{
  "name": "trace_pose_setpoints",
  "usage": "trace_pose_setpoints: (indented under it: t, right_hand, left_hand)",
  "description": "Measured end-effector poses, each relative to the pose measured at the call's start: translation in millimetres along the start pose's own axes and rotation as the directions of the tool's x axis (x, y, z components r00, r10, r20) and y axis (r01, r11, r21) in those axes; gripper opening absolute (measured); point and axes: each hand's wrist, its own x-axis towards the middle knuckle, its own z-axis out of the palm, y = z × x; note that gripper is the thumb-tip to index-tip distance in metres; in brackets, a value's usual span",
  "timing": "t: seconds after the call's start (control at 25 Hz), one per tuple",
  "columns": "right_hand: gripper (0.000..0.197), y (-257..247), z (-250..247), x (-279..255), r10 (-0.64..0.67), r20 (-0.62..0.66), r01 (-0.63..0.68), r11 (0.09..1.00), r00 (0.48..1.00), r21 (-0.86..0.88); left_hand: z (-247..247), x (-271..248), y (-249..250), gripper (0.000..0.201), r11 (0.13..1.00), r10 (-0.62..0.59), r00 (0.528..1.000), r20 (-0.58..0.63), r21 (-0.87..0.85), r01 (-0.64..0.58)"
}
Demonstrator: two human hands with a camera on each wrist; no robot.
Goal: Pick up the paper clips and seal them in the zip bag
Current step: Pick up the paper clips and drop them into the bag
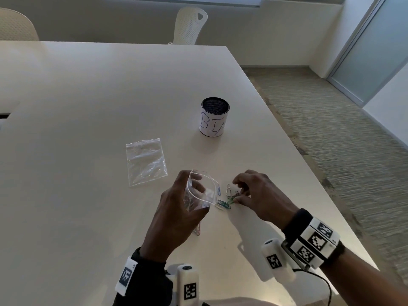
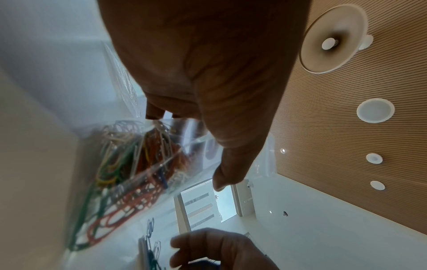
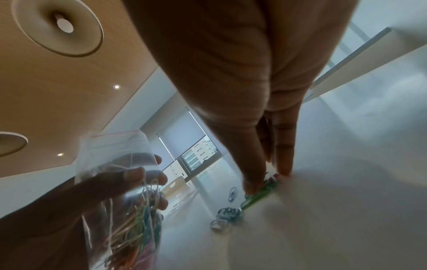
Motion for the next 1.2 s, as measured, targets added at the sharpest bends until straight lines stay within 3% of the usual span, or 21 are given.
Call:
trace_pose_setpoints:
  t: [0.12,0.2,0.36,0.44,0.92,1.0,1.12,1.2]
  right_hand:
    - [0.062,4.0,1.4,-2.9,-0.121,0.109,0.132,0.986,0.987,-0.098]
    - [0.05,7.6,8.3,-8.3,-0.2,0.099,0.212,0.967,0.975,-0.138]
    - [0.021,15.5,19.3,-20.7,-0.282,-0.041,0.274,0.953,0.959,-0.132]
    - [0.016,15.2,20.5,-26.0,-0.306,-0.044,0.296,0.942,0.951,-0.16]
    - [0.015,9.6,8.1,-13.1,-0.18,-0.02,0.167,0.944,0.983,-0.283]
    - [0.015,12.8,-0.3,-10.4,-0.135,-0.035,0.125,0.971,0.99,-0.202]
    - [0.016,6.0,-20.3,-10.6,-0.032,-0.11,0.044,0.993,0.993,0.107]
    - [0.016,-13.9,-34.7,-15.5,-0.003,-0.155,0.066,0.913,0.988,0.402]
  left_hand:
    - [-0.2,0.0,-0.7,0.048,1.0,0.002,1.0,-0.009,0.001,-0.002]
    - [0.1,0.0,-1.2,0.048,1.0,0.001,1.0,-0.009,0.002,-0.001]
    - [0.5,0.4,-2.7,0.049,1.0,-0.009,1.0,-0.007,0.003,0.009]
    - [1.0,0.8,-2.9,0.048,1.0,-0.005,1.0,-0.002,0.004,0.005]
    - [1.0,0.8,-2.6,0.047,1.0,0.0,1.0,-0.007,0.003,0.0]
    - [0.7,0.8,-2.7,0.046,1.0,0.001,1.0,-0.006,0.003,-0.001]
    - [0.6,0.6,-3.6,0.046,1.0,0.005,1.0,-0.002,0.002,-0.005]
    - [1.2,0.9,-3.7,0.046,1.0,-0.001,1.0,-0.001,0.002,0.001]
